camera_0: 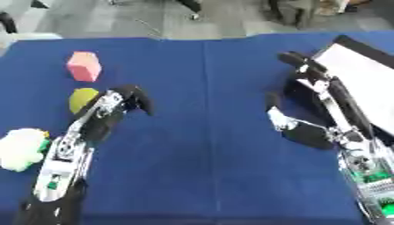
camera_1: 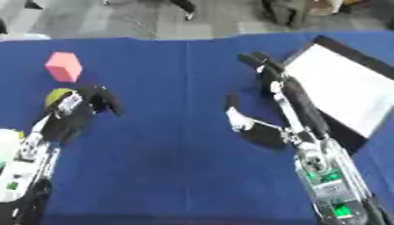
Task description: Pick up the objects with one hand, pass them to the other hand, and then place them into the box on the other side of the table.
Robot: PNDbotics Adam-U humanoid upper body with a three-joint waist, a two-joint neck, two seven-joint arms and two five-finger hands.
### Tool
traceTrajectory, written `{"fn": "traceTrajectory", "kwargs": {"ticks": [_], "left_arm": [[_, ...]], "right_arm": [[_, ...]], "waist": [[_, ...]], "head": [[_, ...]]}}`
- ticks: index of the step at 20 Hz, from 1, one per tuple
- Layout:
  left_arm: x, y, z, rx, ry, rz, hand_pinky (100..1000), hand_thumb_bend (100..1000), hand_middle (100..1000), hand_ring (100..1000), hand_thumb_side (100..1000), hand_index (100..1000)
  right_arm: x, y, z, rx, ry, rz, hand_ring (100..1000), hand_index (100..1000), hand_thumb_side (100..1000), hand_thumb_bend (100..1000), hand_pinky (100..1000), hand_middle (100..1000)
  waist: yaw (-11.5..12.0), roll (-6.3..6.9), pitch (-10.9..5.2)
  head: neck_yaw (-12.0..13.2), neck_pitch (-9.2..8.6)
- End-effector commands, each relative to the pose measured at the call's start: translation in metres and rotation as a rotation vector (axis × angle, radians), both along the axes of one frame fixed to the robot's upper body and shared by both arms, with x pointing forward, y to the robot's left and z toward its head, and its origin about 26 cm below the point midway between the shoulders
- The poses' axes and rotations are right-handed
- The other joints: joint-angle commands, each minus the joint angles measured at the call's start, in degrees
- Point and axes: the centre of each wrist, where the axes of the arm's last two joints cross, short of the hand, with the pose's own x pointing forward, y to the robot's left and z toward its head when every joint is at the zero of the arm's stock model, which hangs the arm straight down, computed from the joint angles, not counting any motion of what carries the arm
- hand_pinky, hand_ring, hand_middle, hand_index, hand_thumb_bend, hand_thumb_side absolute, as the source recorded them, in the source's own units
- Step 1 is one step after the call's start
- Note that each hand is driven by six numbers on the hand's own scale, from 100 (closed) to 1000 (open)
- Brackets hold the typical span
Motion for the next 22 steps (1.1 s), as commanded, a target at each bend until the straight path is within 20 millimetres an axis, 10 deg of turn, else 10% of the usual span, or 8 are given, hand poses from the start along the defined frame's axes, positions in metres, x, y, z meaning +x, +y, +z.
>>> {"fn": "traceTrajectory", "kwargs": {"ticks": [1, 6, 14, 18, 22], "left_arm": [[0.001, 0.005, 0.009, 0.012, -0.031, 0.017, 680, 100, 508, 516, 833, 606], [0.001, 0.046, 0.038, 0.126, -0.194, 0.144, 683, 100, 510, 517, 654, 620], [-0.022, 0.169, 0.101, 0.683, -0.49, 0.422, 732, 100, 609, 598, 244, 752], [-0.027, 0.209, 0.108, 1.154, -0.505, 0.458, 756, 211, 677, 643, 201, 808], [-0.028, 0.244, 0.079, 1.456, -0.322, 0.426, 787, 284, 759, 729, 454, 887]], "right_arm": [[-0.001, -0.002, 0.008, -0.003, -0.03, 0.0, 996, 933, 424, 100, 797, 872], [-0.001, -0.005, 0.005, -0.013, -0.021, -0.012, 997, 933, 425, 100, 797, 872], [0.0, -0.011, -0.003, -0.048, -0.004, -0.029, 999, 933, 427, 100, 797, 873], [0.0, -0.014, -0.007, -0.067, 0.006, -0.037, 998, 934, 428, 100, 797, 873], [0.0, -0.016, -0.009, -0.077, 0.007, -0.042, 998, 934, 429, 100, 797, 873]], "waist": [[-0.1, -0.09, -0.87], [-0.1, 0.59, -1.38], [0.2, 3.33, -2.18], [0.5, 4.41, -2.92], [0.5, 5.23, -3.21]], "head": [[0.3, -0.14], [0.2, -0.14], [-1.4, -0.14], [-2.0, -0.14], [-2.0, -0.14]]}}
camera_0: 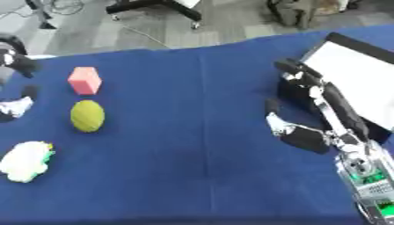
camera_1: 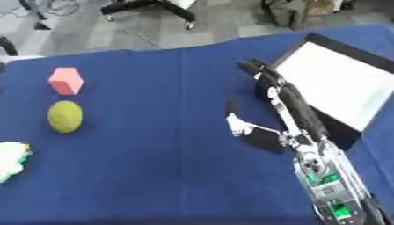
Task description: Pick up the objects with one hand, pass them to the other hand, and then place them into the box on the other side of the table.
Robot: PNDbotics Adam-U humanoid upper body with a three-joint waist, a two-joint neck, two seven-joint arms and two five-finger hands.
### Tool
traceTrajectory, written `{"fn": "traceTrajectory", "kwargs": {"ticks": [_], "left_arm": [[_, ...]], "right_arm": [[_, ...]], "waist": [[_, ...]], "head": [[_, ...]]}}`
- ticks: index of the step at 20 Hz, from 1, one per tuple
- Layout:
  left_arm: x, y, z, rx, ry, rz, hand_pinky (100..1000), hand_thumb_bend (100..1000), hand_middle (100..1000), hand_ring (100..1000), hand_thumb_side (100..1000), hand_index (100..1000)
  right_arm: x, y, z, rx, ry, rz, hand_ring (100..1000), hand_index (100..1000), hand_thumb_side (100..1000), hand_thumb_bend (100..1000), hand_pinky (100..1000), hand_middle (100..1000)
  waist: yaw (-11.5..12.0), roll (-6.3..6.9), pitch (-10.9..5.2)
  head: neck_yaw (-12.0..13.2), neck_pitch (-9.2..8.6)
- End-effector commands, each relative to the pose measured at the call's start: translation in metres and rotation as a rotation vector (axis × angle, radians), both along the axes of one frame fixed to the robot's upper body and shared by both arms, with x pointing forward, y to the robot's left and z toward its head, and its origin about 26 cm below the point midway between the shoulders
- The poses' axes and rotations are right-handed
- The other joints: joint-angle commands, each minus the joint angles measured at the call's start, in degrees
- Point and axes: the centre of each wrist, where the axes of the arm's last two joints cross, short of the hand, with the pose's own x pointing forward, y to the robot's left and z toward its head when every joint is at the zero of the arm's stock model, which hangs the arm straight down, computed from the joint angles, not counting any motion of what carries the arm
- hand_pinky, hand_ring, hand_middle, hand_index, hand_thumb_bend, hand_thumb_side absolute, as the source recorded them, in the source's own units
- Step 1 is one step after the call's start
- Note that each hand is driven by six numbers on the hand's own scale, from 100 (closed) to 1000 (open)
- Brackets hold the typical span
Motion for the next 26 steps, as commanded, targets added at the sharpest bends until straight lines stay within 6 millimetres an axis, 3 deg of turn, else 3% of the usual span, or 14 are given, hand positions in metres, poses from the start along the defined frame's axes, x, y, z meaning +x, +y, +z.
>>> {"fn": "traceTrajectory", "kwargs": {"ticks": [1, 5, 8, 11, 13, 18, 23, 26], "left_arm": [[-0.004, 0.034, -0.006, 0.201, 0.117, 0.114, 792, 318, 775, 745, 504, 898], [-0.013, 0.058, -0.045, 0.28, 0.262, 0.245, 800, 363, 810, 771, 702, 925], [-0.019, 0.069, -0.067, 0.284, 0.321, 0.311, 794, 349, 806, 768, 720, 922], [-0.021, 0.072, -0.083, 0.266, 0.349, 0.338, 785, 296, 791, 758, 782, 914], [-0.022, 0.07, -0.091, 0.246, 0.367, 0.328, 785, 277, 789, 756, 903, 912], [-0.021, 0.067, -0.102, 0.207, 0.405, 0.311, 786, 284, 795, 759, 994, 913], [-0.022, 0.064, -0.11, 0.213, 0.432, 0.322, 787, 316, 803, 761, 981, 918], [-0.023, 0.06, -0.121, 0.194, 0.437, 0.331, 773, 289, 771, 736, 885, 894]], "right_arm": [[0.001, -0.004, 0.004, -0.018, -0.023, -0.006, 999, 934, 429, 100, 797, 874], [0.001, -0.004, 0.004, -0.02, -0.025, -0.006, 999, 934, 429, 100, 798, 873], [0.001, -0.004, 0.004, -0.02, -0.025, -0.006, 998, 934, 429, 100, 797, 873], [0.001, -0.003, 0.004, -0.02, -0.024, -0.003, 999, 934, 429, 100, 797, 873], [0.001, -0.003, 0.004, -0.019, -0.024, -0.003, 999, 934, 429, 100, 798, 873], [0.001, -0.003, 0.004, -0.017, -0.025, -0.002, 998, 934, 429, 100, 798, 873], [0.001, -0.003, 0.005, -0.017, -0.026, -0.001, 998, 934, 428, 100, 798, 873], [0.001, -0.003, 0.005, -0.017, -0.024, -0.001, 998, 934, 428, 100, 798, 873]], "waist": [[0.0, 0.14, -0.79], [-0.2, 0.32, -0.71], [-0.3, 0.28, -0.73], [-0.4, 0.19, -0.74], [-0.4, 0.13, -0.71], [-0.5, 0.07, -0.6], [-0.6, 0.01, -0.53], [-0.5, -0.14, -0.53]], "head": [[-0.2, -0.14], [-0.4, -0.14], [-0.4, -0.14], [-0.2, -0.14], [0.0, -0.14], [0.4, -0.14], [0.4, -0.14], [0.3, -0.14]]}}
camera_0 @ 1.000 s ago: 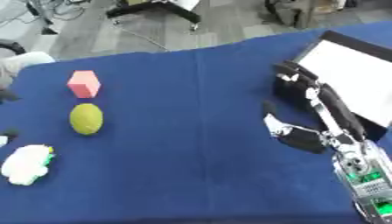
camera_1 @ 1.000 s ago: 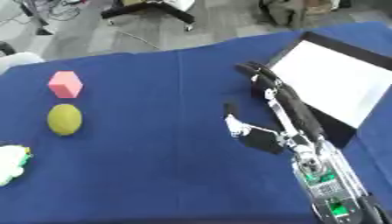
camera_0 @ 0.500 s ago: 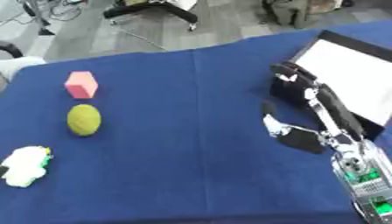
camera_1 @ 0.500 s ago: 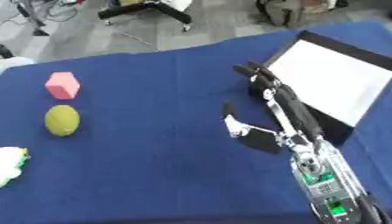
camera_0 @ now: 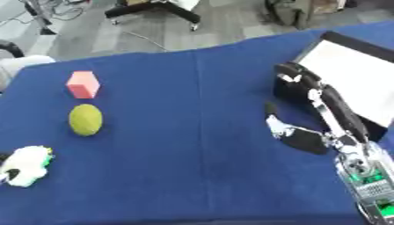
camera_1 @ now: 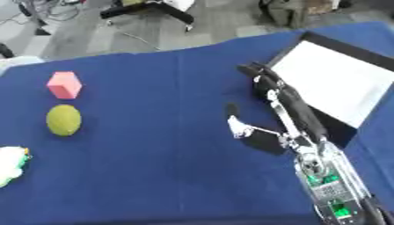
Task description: Pick up the objects with one hand, pass them to the other hand, and then place them into the box on the other side of the table.
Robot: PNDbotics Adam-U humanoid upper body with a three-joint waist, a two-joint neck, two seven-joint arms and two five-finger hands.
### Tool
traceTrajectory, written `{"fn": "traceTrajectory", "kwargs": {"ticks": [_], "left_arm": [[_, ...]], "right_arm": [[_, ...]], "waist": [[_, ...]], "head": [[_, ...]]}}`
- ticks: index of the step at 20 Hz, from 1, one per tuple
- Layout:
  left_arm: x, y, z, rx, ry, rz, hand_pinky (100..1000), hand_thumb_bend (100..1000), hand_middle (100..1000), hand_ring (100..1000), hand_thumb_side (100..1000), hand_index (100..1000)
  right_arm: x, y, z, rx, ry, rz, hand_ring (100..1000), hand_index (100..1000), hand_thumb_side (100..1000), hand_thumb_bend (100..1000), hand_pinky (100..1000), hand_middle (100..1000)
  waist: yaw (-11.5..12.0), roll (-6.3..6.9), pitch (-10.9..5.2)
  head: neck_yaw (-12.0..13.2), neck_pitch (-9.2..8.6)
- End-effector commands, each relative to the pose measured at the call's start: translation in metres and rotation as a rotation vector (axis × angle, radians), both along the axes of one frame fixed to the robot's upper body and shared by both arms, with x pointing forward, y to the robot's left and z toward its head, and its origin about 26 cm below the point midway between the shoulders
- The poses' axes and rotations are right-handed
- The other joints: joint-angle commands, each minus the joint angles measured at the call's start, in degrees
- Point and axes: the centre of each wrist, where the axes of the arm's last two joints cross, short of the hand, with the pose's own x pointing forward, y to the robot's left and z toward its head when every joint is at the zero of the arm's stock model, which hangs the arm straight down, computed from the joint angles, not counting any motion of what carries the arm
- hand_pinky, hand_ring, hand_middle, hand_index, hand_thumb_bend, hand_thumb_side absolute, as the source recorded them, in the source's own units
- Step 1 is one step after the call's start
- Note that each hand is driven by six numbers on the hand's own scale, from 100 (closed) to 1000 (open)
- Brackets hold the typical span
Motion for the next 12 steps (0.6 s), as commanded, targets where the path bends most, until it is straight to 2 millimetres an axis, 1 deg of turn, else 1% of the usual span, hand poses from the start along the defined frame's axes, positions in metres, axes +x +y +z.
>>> {"fn": "traceTrajectory", "kwargs": {"ticks": [1, 2, 4, 5, 6, 7, 8, 10, 11, 12], "left_arm": [[0.002, 0.003, 0.004, 0.006, -0.026, 0.018, 768, 284, 760, 725, 865, 889], [0.001, 0.001, 0.0, -0.01, -0.032, 0.023, 760, 283, 746, 710, 827, 881], [0.002, -0.004, -0.007, -0.05, -0.052, 0.032, 725, 258, 686, 651, 692, 838], [0.002, -0.006, -0.011, -0.075, -0.068, 0.038, 702, 244, 649, 617, 594, 812], [0.002, -0.009, -0.015, -0.099, -0.083, 0.045, 692, 244, 627, 599, 518, 796], [0.003, -0.011, -0.017, -0.12, -0.095, 0.05, 679, 251, 604, 578, 417, 776], [0.003, -0.014, -0.019, -0.14, -0.11, 0.056, 652, 225, 545, 525, 311, 722], [0.005, -0.019, -0.022, -0.19, -0.168, 0.071, 603, 109, 444, 435, 279, 613], [0.006, -0.021, -0.022, -0.216, -0.208, 0.08, 572, 100, 375, 374, 263, 535], [0.007, -0.023, -0.021, -0.242, -0.253, 0.089, 562, 100, 349, 351, 259, 505]], "right_arm": [[0.0, -0.002, 0.006, -0.006, -0.023, 0.0, 999, 934, 427, 100, 798, 873], [0.0, -0.002, 0.006, -0.005, -0.022, 0.0, 999, 934, 427, 100, 798, 873], [0.0, -0.002, 0.006, -0.005, -0.02, 0.0, 999, 934, 427, 100, 798, 873], [0.0, -0.002, 0.006, -0.004, -0.019, 0.0, 999, 934, 427, 100, 798, 873], [0.0, -0.002, 0.006, -0.004, -0.018, 0.0, 999, 934, 426, 100, 798, 873], [0.0, -0.002, 0.006, -0.003, -0.017, 0.001, 999, 934, 426, 100, 798, 873], [0.0, -0.002, 0.006, -0.003, -0.016, 0.001, 999, 934, 425, 100, 798, 874], [0.0, -0.002, 0.006, -0.002, -0.015, 0.001, 999, 934, 425, 100, 798, 874], [0.0, -0.002, 0.006, -0.001, -0.015, 0.0, 999, 934, 426, 100, 798, 874], [0.0, -0.002, 0.006, 0.0, -0.014, 0.0, 1000, 934, 426, 100, 798, 874]], "waist": [[0.1, -0.3, -0.52], [0.2, -0.36, -0.52], [0.3, -0.52, -0.52], [0.3, -0.6, -0.53], [0.3, -0.68, -0.54], [0.4, -0.75, -0.55], [0.4, -0.82, -0.56], [0.4, -0.97, -0.58], [0.4, -1.01, -0.58], [0.4, -1.04, -0.56]], "head": [[0.0, -0.14], [0.0, -0.14], [0.0, -0.14], [0.0, -0.14], [0.0, -0.14], [0.0, -0.14], [0.0, -0.14], [0.0, -0.14], [0.0, -0.14], [0.0, -0.14]]}}
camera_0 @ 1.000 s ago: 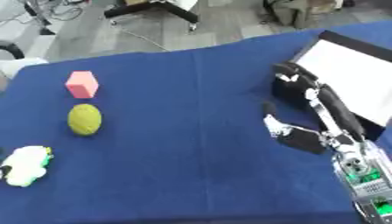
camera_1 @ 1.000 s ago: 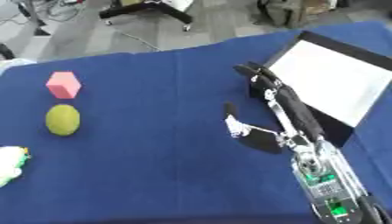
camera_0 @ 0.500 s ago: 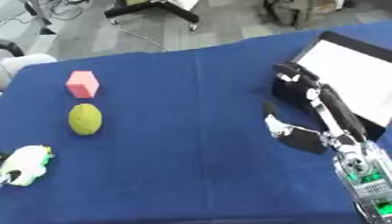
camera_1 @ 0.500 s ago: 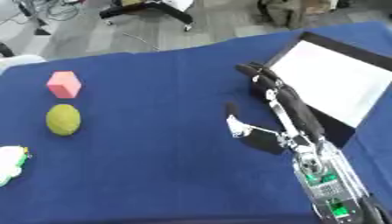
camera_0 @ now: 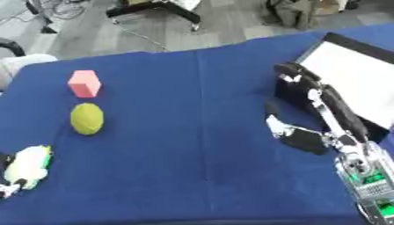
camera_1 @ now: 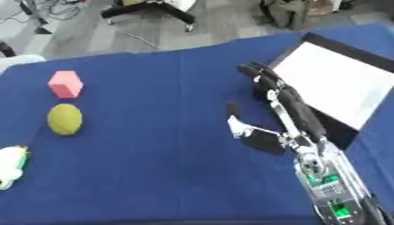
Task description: Pick up the objects with one hand, pass them to the other hand, and then place them into the box on the other side of the table.
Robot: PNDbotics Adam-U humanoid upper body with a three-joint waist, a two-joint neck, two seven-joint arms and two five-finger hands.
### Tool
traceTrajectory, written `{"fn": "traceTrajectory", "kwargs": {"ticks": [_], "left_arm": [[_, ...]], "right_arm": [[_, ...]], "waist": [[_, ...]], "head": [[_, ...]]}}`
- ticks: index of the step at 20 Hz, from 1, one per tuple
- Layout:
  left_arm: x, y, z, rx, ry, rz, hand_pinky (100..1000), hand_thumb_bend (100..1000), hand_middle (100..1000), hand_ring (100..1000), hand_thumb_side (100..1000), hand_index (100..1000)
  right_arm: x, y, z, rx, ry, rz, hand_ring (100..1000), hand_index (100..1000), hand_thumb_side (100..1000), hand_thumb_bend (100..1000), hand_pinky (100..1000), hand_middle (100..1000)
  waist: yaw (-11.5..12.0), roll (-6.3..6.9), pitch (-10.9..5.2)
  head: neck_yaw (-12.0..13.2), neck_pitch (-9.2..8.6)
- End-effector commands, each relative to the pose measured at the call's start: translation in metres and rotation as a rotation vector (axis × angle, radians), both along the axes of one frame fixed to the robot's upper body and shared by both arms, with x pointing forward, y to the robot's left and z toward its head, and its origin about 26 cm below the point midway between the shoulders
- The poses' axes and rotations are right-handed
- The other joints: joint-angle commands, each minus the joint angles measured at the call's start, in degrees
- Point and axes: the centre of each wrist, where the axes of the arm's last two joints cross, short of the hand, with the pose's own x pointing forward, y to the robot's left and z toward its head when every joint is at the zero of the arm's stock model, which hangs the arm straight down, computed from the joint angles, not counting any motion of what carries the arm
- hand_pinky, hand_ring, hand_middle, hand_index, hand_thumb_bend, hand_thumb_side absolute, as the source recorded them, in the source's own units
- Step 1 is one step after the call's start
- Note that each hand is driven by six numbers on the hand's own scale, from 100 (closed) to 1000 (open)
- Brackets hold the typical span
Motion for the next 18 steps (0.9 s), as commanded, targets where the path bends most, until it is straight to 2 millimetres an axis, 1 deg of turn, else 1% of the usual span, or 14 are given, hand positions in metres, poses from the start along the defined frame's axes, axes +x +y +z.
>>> {"fn": "traceTrajectory", "kwargs": {"ticks": [1, 3, 6, 8, 11, 14, 18], "left_arm": [[0.005, -0.004, 0.006, -0.069, -0.133, 0.028, 547, 100, 319, 326, 256, 469], [0.007, -0.007, 0.009, -0.124, -0.218, 0.039, 529, 100, 275, 291, 247, 418], [0.011, -0.011, 0.019, -0.209, -0.324, 0.031, 533, 100, 265, 286, 244, 407], [0.015, -0.014, 0.033, -0.254, -0.381, 0.004, 535, 100, 265, 286, 246, 406], [0.023, -0.023, 0.061, -0.311, -0.464, -0.068, 540, 100, 266, 287, 252, 406], [0.031, -0.041, 0.092, -0.364, -0.536, -0.194, 547, 100, 269, 291, 261, 410], [0.042, -0.082, 0.129, -0.413, -0.565, -0.427, 554, 100, 275, 297, 260, 416]], "right_arm": [[0.0, -0.002, 0.006, 0.0, -0.018, 0.0, 1000, 934, 426, 100, 798, 874], [0.0, -0.002, 0.006, 0.002, -0.017, -0.002, 1000, 934, 426, 100, 798, 874], [0.0, -0.003, 0.006, 0.004, -0.018, -0.003, 1000, 934, 426, 100, 799, 874], [0.0, -0.003, 0.005, 0.005, -0.017, -0.004, 1000, 934, 427, 100, 799, 874], [0.0, -0.003, 0.005, 0.004, -0.017, -0.004, 1000, 935, 427, 100, 799, 874], [0.0, -0.002, 0.006, -0.003, -0.021, 0.003, 998, 936, 426, 100, 799, 876], [0.0, 0.001, 0.014, -0.028, -0.052, 0.026, 992, 940, 423, 100, 800, 882]], "waist": [[0.0, -0.47, -0.54], [0.0, -0.49, -0.5], [0.0, -0.48, -0.47], [0.1, -0.47, -0.48], [0.2, -0.43, -0.54], [0.2, -0.42, -0.64], [0.1, -0.48, -0.77]], "head": [[0.0, -0.14], [0.0, -0.14], [0.0, -0.14], [0.0, -0.14], [0.1, -0.14], [0.3, -0.14], [0.5, -0.14]]}}
